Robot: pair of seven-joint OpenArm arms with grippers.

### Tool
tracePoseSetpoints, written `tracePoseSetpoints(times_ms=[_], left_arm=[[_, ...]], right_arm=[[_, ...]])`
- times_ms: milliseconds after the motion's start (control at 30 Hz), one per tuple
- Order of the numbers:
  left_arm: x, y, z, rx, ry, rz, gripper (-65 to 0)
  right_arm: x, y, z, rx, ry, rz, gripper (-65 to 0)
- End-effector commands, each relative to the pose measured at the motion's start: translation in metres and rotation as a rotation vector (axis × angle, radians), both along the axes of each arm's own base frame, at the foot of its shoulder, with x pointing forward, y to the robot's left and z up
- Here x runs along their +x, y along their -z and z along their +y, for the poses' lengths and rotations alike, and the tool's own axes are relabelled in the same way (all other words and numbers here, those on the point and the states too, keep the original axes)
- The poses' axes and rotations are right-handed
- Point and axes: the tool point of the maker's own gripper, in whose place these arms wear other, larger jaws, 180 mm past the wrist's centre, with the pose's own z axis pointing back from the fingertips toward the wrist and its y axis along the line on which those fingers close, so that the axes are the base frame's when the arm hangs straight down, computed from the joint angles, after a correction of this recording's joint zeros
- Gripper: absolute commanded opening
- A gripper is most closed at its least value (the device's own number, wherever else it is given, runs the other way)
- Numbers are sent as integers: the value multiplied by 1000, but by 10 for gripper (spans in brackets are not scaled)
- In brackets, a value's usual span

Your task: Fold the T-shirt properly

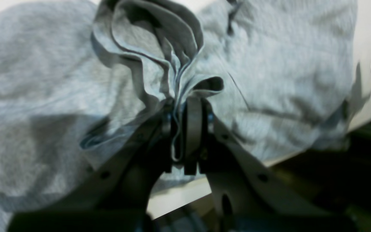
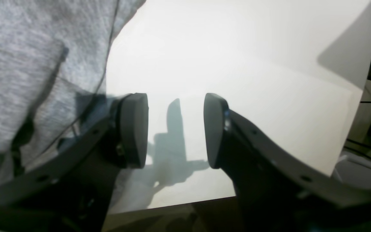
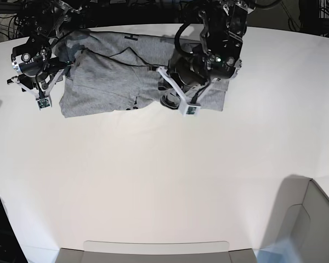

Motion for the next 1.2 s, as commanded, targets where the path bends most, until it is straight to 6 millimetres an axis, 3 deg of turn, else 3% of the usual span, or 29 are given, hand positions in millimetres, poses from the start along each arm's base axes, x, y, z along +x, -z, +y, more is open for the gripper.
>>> tracePoseSetpoints(times_ms=[0,67,200,300,567,667,833,933,1067,1167], left_arm=[[4,-9,-7,-25,13,-28,-650],[2,-9,-9,-23,22,-29,-635],[4,-11,-8,-26,20,-37,-502],[5,-18,-11,-41,21,-53,-454],[13,-40,-25,-154,63,-70,-454],[27,-36,-1,-109,15,-89,-485],[30,-4,44,1,-47,-22,-550],[27,11,56,40,-51,18,-557],[18,21,51,47,-26,55,-557],[-3,26,29,44,67,80,-557]], right_arm=[[7,-9,-1,-14,-18,-30,-370],[7,-9,-1,-14,-18,-30,-370],[7,-9,-1,-14,-18,-30,-370],[7,-8,-1,-13,-19,-29,-370],[5,-2,-2,-7,-18,-7,-370],[4,2,-2,-1,-18,2,-370],[4,2,0,2,-17,0,-370],[4,2,-1,0,-16,2,-370],[8,0,0,4,-17,-11,-370],[9,-1,0,5,-17,-12,-370]])
